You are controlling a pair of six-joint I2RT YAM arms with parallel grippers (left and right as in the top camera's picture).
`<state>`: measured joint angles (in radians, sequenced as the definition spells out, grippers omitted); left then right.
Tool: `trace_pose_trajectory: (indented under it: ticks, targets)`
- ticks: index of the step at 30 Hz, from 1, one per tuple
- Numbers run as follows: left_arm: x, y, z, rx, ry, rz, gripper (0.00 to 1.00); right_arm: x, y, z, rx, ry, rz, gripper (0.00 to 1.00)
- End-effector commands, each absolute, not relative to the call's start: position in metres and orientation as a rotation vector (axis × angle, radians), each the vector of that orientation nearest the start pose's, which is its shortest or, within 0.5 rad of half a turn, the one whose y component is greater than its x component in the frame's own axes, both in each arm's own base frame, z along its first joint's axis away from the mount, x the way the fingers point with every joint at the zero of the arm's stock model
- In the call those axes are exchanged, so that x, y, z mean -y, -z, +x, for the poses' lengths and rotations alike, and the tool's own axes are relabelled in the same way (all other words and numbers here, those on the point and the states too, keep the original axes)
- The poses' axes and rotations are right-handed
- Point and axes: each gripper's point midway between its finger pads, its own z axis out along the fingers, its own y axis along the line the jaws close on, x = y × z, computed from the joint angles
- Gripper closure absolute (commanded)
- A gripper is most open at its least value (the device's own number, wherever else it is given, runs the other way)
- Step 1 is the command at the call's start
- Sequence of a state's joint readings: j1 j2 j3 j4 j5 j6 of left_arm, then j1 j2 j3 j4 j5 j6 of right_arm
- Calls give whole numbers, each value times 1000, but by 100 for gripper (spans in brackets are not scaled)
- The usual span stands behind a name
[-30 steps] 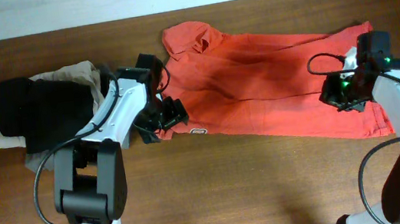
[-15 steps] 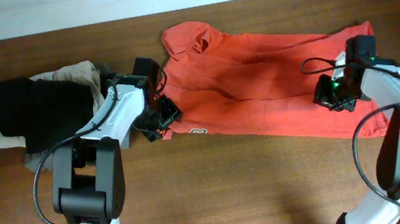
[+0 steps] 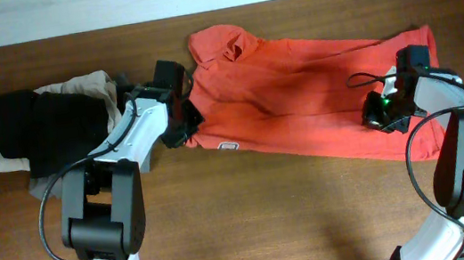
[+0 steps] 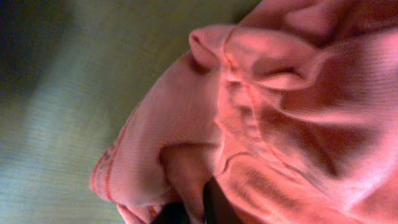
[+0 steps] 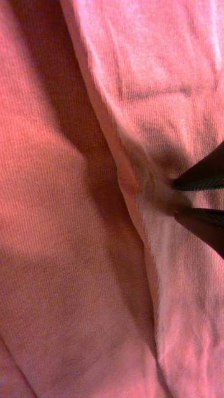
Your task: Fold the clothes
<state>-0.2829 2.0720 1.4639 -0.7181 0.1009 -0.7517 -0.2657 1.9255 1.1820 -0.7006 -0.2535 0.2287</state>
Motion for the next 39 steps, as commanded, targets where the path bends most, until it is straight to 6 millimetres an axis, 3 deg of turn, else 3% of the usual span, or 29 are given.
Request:
trace_pose_trajectory:
  ticks: [1,3,8,12,13,18,21,25,29,35,39]
  targets:
    - [134,-27,435,-2825,273,-514,96,46,18,351,-2966,-393,712,84]
    - [135,-36,442,-2790,277,-444,97,47,20,348,-2973,-383,716,84]
    - [124,-68,451,-2691,93,-247,97,47,21,348,-2971,-382,716,84]
    - [126,-65,434,-2748,29,-162,95,51,22,347,-2974,-345,718,85]
    - [124,-62,426,-2784,4,-159,92,51,22,347,-2975,-343,718,85]
    - [108,-53,396,-2897,-104,-199,45,51,22,346,-2976,-343,718,84]
    - [105,-51,386,-2938,-126,-219,35,51,22,347,-2975,-343,718,84]
    - [107,-49,383,-2947,-100,-313,23,51,22,347,-2975,-343,718,84]
    - [103,-34,383,-2937,-80,-540,22,51,22,346,-2977,-344,719,85]
    - [133,3,380,-2996,347,-968,26,51,23,345,-2980,-344,720,85]
    - [140,9,388,-2981,544,-1056,30,51,23,345,-2982,-345,721,85]
